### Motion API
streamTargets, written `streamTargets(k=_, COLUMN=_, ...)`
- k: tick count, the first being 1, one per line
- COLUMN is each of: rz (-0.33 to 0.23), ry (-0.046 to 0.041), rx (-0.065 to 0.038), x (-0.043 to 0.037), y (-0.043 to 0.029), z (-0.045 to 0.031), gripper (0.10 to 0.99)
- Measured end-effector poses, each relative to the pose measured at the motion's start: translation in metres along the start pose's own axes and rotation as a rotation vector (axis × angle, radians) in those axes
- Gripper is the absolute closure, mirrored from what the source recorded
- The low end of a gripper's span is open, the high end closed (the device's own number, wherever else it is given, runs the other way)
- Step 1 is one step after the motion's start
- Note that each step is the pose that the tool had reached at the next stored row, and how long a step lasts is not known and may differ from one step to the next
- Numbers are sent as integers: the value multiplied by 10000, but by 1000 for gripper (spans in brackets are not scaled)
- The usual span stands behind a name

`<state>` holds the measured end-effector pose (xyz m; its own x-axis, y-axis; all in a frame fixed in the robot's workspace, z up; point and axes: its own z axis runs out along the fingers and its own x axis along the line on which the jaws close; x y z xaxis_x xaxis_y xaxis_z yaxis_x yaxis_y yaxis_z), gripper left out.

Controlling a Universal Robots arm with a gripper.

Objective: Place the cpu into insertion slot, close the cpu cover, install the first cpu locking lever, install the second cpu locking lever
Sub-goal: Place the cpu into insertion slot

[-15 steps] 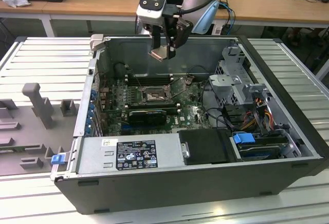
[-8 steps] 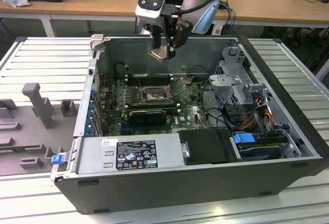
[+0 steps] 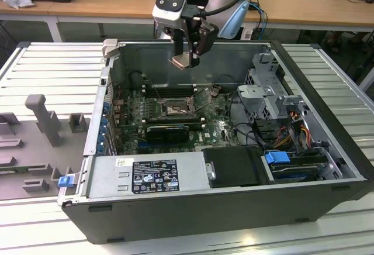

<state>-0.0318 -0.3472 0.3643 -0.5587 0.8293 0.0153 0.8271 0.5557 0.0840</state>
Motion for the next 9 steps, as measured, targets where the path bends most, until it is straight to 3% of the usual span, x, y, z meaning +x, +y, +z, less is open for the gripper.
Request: streamTargets(k=9, rz=274, ry=-24, rx=-5, x=0, y=0, z=0, gripper=557)
